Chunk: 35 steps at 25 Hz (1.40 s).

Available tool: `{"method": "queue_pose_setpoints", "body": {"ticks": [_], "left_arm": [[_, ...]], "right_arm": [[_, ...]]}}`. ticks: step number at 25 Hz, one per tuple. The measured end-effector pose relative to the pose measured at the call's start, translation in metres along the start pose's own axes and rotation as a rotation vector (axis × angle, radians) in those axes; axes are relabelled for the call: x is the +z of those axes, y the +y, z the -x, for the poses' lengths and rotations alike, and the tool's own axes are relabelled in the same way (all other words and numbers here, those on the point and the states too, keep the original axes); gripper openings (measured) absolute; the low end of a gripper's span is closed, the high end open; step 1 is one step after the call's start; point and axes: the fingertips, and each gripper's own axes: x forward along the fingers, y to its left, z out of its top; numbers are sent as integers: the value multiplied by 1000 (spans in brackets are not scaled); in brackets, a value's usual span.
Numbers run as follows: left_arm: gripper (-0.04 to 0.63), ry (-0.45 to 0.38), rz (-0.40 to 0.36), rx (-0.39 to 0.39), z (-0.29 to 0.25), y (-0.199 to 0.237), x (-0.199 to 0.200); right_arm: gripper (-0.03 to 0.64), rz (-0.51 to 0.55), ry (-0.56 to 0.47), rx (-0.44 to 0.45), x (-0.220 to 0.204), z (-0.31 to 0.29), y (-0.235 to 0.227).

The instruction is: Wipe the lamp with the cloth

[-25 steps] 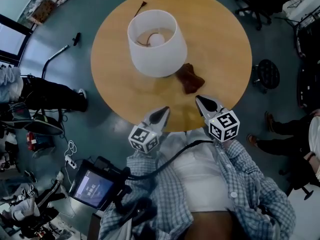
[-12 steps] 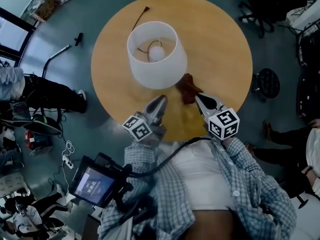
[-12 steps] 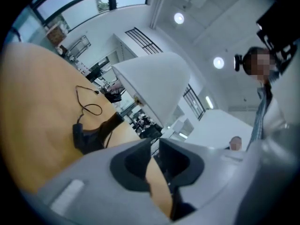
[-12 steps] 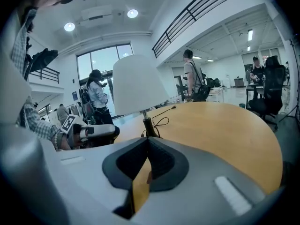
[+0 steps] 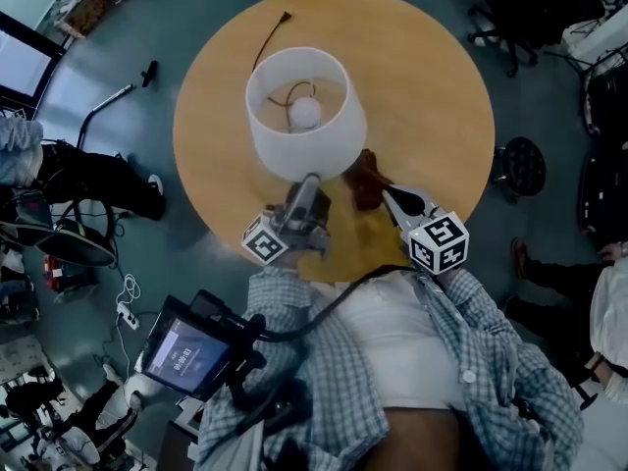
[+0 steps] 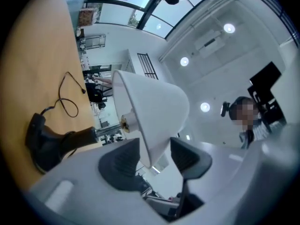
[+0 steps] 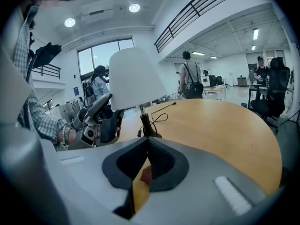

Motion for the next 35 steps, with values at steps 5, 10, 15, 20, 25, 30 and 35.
{"method": "queue_pose_setpoints", "body": {"ticks": [5,10,15,20,25,30,35], "left_arm": [[118,-14,-51,-51,-6,-13,-6],[117,-21,-51,-40,-4,-9,-4],[120,-17,-44,-27,-8,-7,-7],[124,-9,-30,-29,-6,-11,-9],[126,0,-16,-7,-17,2,-12],[129,3,-2,-7,-14,2,-15],[123,1,-17,8,-8,-4,-20]], "right_arm": [[3,9,72,-10,-18,-6,-14],[6,132,259,-59,-46,-38,-34],[144,225,381,-29,-67,-76,-39],[221,299,493,-87,-86,-95,-41],[136,253,502,-85,-94,-104,-60],[104,117,417,-67,-86,-93,-67],[104,12,184,-6,-7,-43,-63]]}}
